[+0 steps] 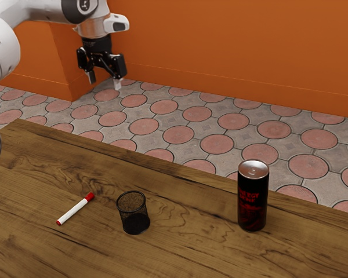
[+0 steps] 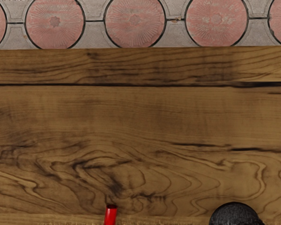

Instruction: Put the marker into the pen holder.

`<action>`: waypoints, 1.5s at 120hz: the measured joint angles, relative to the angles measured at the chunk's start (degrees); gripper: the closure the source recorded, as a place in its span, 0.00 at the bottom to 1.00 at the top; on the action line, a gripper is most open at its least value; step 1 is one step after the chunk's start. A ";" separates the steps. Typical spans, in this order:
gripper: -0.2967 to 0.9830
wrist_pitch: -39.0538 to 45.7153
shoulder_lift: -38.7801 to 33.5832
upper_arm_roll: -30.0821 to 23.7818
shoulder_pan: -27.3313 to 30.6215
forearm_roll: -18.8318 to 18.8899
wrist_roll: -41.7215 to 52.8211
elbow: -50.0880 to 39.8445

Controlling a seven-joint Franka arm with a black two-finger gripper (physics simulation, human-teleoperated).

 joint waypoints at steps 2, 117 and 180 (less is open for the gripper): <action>0.23 -0.11 -0.04 0.03 0.00 -0.01 0.25 0.02; 0.23 27.78 3.99 0.37 5.46 -4.35 11.31 -30.75; 0.23 42.63 -4.08 -0.59 5.28 -3.70 18.77 -54.13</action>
